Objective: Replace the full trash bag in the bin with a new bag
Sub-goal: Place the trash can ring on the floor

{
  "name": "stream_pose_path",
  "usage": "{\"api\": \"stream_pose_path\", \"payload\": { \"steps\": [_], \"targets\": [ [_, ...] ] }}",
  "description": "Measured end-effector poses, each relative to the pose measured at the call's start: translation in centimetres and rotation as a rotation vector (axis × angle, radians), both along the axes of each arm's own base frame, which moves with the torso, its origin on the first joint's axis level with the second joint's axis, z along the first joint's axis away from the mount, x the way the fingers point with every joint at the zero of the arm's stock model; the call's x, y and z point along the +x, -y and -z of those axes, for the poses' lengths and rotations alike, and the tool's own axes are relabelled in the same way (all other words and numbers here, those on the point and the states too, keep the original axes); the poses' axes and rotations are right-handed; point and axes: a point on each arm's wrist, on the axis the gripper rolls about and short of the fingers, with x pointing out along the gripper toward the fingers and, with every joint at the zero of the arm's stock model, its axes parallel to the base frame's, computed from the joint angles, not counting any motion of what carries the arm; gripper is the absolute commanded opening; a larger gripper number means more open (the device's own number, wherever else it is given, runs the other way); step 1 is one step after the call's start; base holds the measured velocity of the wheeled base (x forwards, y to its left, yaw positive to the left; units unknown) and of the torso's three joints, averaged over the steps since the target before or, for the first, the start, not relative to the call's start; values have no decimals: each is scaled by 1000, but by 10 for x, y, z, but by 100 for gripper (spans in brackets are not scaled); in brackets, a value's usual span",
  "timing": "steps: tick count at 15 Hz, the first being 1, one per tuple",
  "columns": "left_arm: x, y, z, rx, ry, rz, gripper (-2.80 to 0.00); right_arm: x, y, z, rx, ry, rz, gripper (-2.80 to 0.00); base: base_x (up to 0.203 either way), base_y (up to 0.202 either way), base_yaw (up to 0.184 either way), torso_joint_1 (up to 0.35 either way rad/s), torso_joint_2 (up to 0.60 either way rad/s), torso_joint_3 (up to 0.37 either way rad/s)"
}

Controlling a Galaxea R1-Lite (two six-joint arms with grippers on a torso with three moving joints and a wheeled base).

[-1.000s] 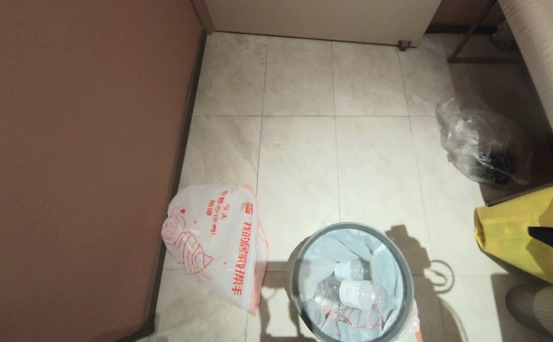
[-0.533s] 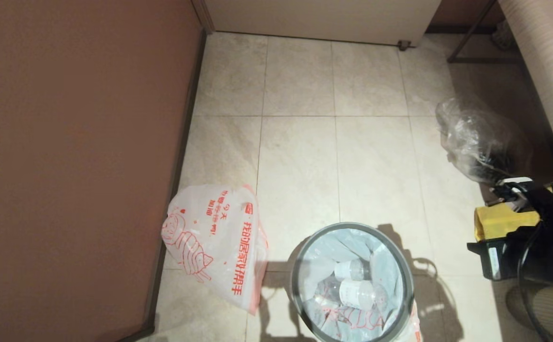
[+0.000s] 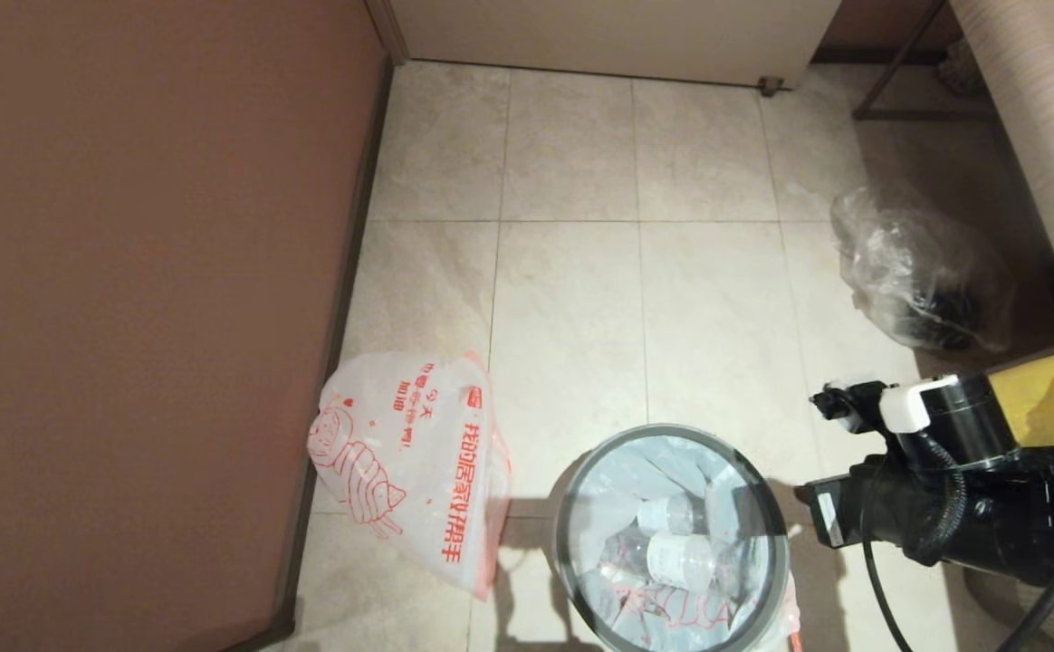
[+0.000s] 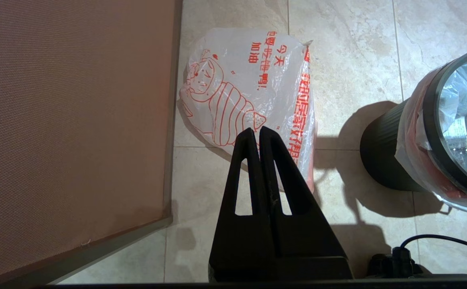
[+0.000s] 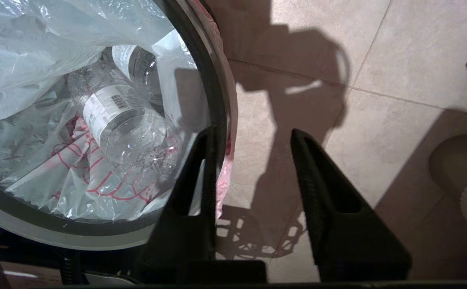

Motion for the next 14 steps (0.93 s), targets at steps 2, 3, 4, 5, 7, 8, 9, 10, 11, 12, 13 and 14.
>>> {"api": "stream_pose_path", "payload": {
  "steps": [2, 3, 4, 5, 7, 8, 9, 10, 11, 12, 13, 14],
  "targets": [
    [0, 0, 0, 0, 0, 0, -280, -1, -6, 4, -25, -5, 1, 0, 0, 0, 0, 0, 0, 0],
    [0, 0, 0, 0, 0, 0, -280, 0, -7, 7, -31, -16, -3, 0, 0, 0, 0, 0, 0, 0],
    [0, 0, 0, 0, 0, 0, -280, 1, -9, 11, -37, -26, -4, 0, 0, 0, 0, 0, 0, 0],
    [0, 0, 0, -1, 0, 0, -280, 3, -10, 15, -43, -39, -4, 0, 0, 0, 0, 0, 0, 0],
    [0, 0, 0, 0, 1, 0, -280, 10, -12, 23, -54, -60, -4, 0, 0, 0, 0, 0, 0, 0],
    [0, 0, 0, 0, 0, 0, -280, 14, -14, 26, -56, -60, -6, 0, 0, 0, 0, 0, 0, 0],
    [0, 0, 0, -1, 0, 0, -280, 18, -16, 30, -58, -54, -9, 0, 0, 0, 0, 0, 0, 0],
    [0, 0, 0, -1, 0, 0, -280, 22, -19, 34, -63, -46, -16, 0, 0, 0, 0, 0, 0, 0],
    [0, 0, 0, -1, 0, 0, -280, 26, -21, 39, -71, -38, -23, 0, 0, 0, 0, 0, 0, 0],
    [0, 0, 0, 0, 1, 0, -280, 29, -22, 43, -78, -39, -26, -280, 0, 0, 0, 0, 0, 0],
    [0, 0, 0, 0, 0, 0, -280, 30, -23, 48, -85, -50, -27, -280, 0, 0, 0, 0, 0, 0],
    [0, 0, 0, -1, 0, 0, -280, 31, -23, 50, -88, -57, -27, -280, 0, 0, 0, 0, 0, 0]
  ]
}}
